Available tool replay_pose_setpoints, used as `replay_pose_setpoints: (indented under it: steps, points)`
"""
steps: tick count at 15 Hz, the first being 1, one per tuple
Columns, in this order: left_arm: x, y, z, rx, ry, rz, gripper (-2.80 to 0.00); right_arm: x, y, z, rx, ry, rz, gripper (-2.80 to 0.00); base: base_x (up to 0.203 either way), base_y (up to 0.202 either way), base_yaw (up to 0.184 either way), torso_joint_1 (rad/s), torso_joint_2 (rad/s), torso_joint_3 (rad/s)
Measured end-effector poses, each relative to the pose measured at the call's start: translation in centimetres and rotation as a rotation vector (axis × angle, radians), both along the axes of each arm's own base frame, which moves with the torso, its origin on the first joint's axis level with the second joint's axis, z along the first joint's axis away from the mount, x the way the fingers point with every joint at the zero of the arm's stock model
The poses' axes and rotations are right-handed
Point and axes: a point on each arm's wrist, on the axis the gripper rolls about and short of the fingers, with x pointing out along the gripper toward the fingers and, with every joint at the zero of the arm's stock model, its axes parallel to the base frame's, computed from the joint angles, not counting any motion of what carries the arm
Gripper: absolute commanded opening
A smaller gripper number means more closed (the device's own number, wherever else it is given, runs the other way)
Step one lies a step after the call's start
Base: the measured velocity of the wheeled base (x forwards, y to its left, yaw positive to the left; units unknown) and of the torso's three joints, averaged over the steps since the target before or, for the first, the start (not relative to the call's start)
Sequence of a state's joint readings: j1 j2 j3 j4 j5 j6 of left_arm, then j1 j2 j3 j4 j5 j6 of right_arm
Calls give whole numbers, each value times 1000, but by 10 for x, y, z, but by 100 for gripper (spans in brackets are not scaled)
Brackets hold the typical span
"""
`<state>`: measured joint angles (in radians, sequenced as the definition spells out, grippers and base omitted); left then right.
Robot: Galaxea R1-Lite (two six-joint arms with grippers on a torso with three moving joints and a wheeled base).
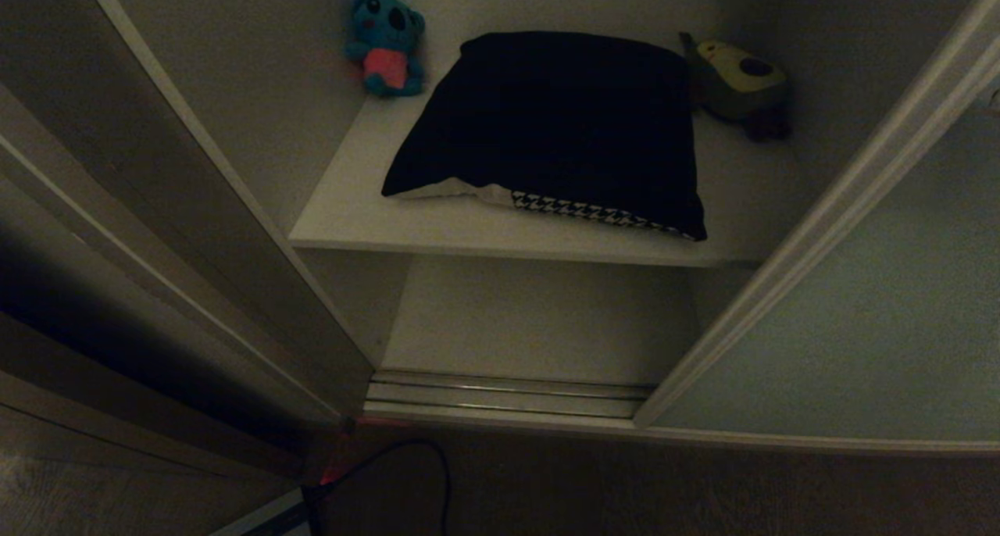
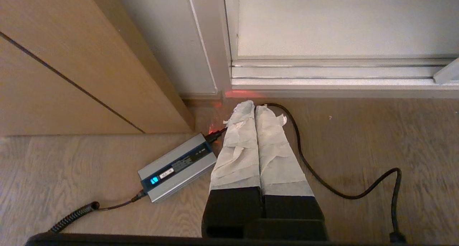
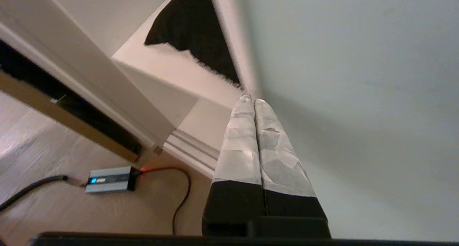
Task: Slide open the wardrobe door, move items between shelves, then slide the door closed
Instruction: Close the door
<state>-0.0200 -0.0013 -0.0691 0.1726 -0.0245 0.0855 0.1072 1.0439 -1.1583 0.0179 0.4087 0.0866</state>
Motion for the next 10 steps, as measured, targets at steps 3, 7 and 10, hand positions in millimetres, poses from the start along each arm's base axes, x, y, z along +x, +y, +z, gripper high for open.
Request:
replay_pose_setpoints:
  steps: [3,7,10]
  points:
    - [0,0,0,0,0,0,-280,8,0,-1,0,2,-7,-280,0,0,0,0,0,0]
    - [0,0,0,0,0,0,-280,14,0,-1,-2,2,-8,-280,0,0,0,0,0,0]
    - [0,0,0,0,0,0,-280,16,2,-1,-4,4,5,-280,0,0,0,0,0,0]
